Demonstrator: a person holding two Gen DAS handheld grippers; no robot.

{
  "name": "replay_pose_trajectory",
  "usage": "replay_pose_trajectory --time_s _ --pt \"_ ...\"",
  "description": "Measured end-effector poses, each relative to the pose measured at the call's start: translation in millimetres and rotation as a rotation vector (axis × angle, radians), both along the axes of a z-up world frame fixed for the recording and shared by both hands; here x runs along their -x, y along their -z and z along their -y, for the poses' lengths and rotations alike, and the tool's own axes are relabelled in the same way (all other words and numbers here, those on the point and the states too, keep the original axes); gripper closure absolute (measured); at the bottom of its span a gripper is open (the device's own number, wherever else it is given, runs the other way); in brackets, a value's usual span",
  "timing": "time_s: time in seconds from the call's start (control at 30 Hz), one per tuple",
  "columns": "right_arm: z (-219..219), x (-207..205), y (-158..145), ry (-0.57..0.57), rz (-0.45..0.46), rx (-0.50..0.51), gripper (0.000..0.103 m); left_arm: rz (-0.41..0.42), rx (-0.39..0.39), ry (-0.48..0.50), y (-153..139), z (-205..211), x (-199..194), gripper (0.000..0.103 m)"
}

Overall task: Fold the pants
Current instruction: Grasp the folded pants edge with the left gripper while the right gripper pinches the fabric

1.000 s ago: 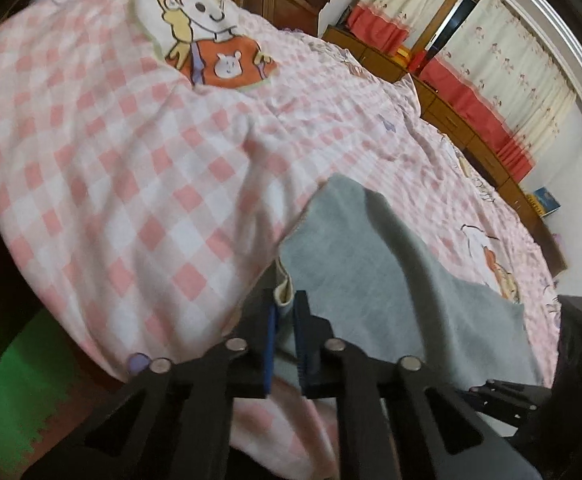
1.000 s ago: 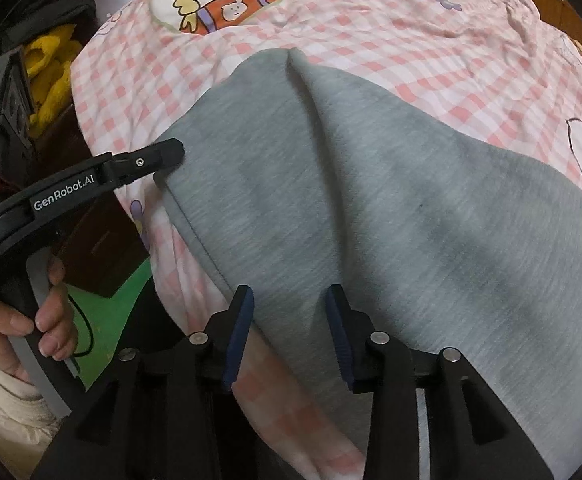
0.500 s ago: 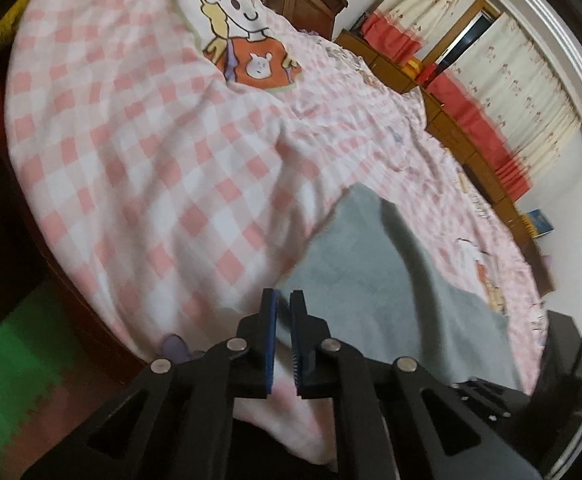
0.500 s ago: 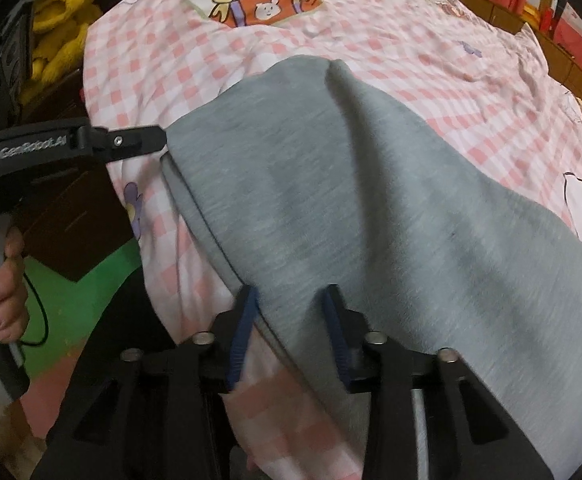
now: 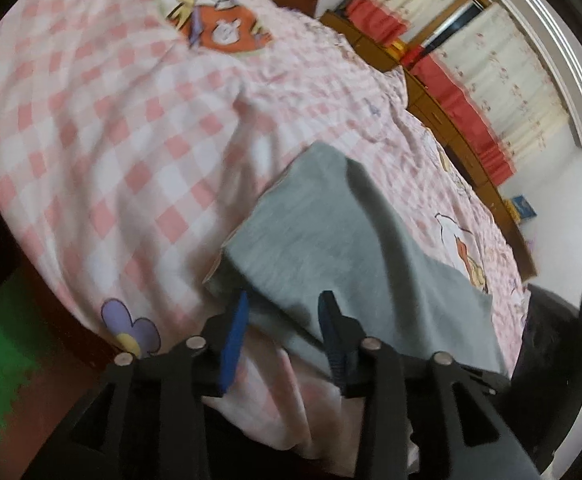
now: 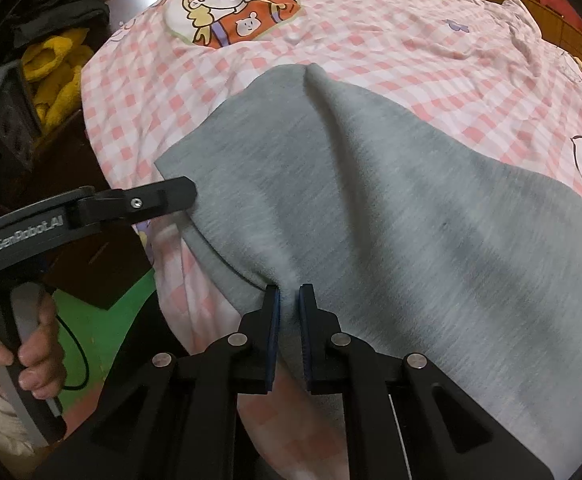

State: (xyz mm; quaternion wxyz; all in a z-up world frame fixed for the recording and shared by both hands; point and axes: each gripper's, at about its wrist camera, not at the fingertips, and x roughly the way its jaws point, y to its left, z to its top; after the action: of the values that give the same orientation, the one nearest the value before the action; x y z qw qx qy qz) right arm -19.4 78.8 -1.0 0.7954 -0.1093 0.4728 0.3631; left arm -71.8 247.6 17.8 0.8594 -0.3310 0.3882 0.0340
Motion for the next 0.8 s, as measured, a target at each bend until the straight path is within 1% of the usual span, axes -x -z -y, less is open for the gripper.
replay_pose_trajectory --time_s 0.03,0.1,0.23,0.37,0.4,0.43,0.47,0.5,0.6,0.7,0.77,0.8 --pt "0 0 0 -0.002 0.000 -0.004 0.093 -0.005 0.006 -0.007 2 -1 0 0.058" --pt "1 1 -1 -0.001 -0.001 -0.011 0.095 -0.011 -0.007 -0.017 3 -1 0 0.057" --pt "1 5 -6 -0.007 0.013 -0.020 0.097 0.050 0.014 -0.027 -3 -3 3 0.057" --pt "-2 15 -15 -0.038 0.042 -0.025 0.097 0.087 0.001 -0.044 -10 -5 -4 0.057" --pt "-3 18 -16 -0.045 0.056 -0.018 0.097 0.083 -0.004 -0.048 -11 -6 -6 0.060" --pt "-4 19 -17 -0.049 0.059 -0.016 0.097 0.078 -0.005 -0.051 -11 -6 -8 0.068" --pt "-5 20 -16 -0.053 0.057 -0.015 0.097 0.068 -0.005 -0.050 -10 -6 -9 0.096" --pt "-5 21 -16 -0.054 0.053 -0.016 0.097 0.056 -0.007 -0.048 -10 -6 -10 0.101" --pt "-4 21 -15 -0.058 0.043 -0.026 0.097 0.031 -0.044 -0.072 -9 -8 -2 0.101" --pt "-4 22 -13 -0.067 0.035 -0.027 0.097 0.016 -0.029 -0.106 -2 -17 8 0.101" --pt "-7 22 -10 -0.071 0.034 -0.008 0.097 -0.020 -0.027 -0.127 7 -22 8 0.100" --pt "-8 21 -6 -0.068 0.032 0.003 0.096 -0.027 -0.012 -0.133 11 -24 8 0.100"
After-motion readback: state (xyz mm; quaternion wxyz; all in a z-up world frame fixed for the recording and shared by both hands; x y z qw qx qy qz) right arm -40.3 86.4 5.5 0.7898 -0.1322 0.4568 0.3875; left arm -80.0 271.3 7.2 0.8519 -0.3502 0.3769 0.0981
